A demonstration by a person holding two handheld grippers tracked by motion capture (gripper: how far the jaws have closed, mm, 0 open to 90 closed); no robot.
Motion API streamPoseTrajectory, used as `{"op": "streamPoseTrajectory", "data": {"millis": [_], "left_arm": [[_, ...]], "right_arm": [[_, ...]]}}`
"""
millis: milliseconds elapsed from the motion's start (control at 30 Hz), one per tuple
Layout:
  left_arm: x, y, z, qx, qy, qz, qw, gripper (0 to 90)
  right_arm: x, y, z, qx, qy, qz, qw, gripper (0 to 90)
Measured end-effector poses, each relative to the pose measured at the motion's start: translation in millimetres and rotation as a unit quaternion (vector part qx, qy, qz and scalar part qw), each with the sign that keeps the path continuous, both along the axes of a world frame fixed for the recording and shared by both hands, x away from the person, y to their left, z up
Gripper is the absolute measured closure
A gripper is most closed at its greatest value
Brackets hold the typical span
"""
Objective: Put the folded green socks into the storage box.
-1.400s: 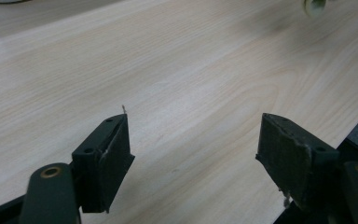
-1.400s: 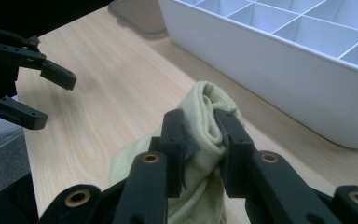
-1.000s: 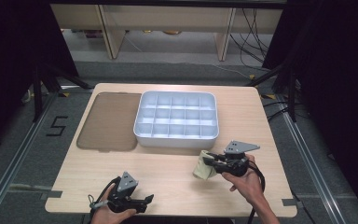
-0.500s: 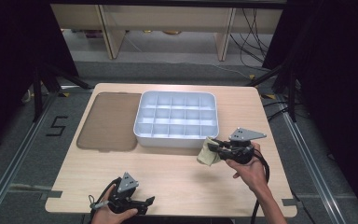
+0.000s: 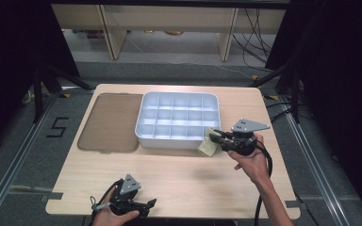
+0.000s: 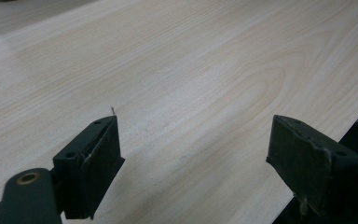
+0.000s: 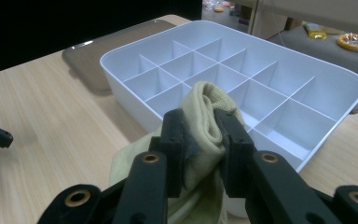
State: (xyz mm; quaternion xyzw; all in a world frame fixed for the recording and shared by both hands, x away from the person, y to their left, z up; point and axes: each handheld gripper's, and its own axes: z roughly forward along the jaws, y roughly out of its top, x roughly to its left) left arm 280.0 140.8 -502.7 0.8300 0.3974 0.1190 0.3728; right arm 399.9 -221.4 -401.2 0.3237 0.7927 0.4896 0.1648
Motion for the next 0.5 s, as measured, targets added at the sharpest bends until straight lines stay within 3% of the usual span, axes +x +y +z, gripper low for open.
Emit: {"op": "streamPoseTrajectory", "data": {"millis": [33, 167, 267, 300, 333, 400, 467, 500], "left_arm": [[0.2, 0.5, 0.6, -0.001, 0.002, -0.003, 1.0000, 16.7], [0.2, 1.2, 1.1, -0.001, 0.000, -0.002, 1.0000, 17.0], [0.2, 1.3, 1.6, -0.001, 0.001, -0.006, 1.0000, 17.0], [0.3, 2.3, 2.3, 0.005, 0.002, -0.011, 0.9999, 17.0], [0.0, 1.0, 1.5, -0.003, 0.000, -0.004, 1.0000, 17.0], [0.2, 2.5, 2.8, 0.006, 0.002, -0.015, 0.9999, 17.1], [0.2, 2.4, 2.8, 0.006, 0.002, -0.014, 0.9999, 17.1], [0.1, 2.1, 2.4, 0.005, 0.003, -0.014, 0.9999, 17.1]], "right_arm": [[1.7, 0.1, 0.3, -0.002, -0.011, -0.001, 0.9999, 74.6], [2.3, 0.8, 2.1, 0.001, 0.000, -0.007, 1.0000, 74.6], [5.9, -0.9, 3.0, -0.003, -0.010, -0.005, 0.9999, 74.6], [6.1, 0.6, 2.2, 0.006, -0.005, -0.007, 0.9999, 74.6], [6.7, 0.6, 2.3, 0.005, -0.005, -0.008, 0.9999, 74.6], [10.3, -0.3, 2.9, -0.005, -0.021, -0.006, 0.9997, 74.6], [9.1, 0.0, 4.9, -0.010, -0.009, -0.018, 0.9997, 74.6], [11.2, 0.2, 4.3, -0.008, -0.021, -0.020, 0.9995, 74.6]]}}
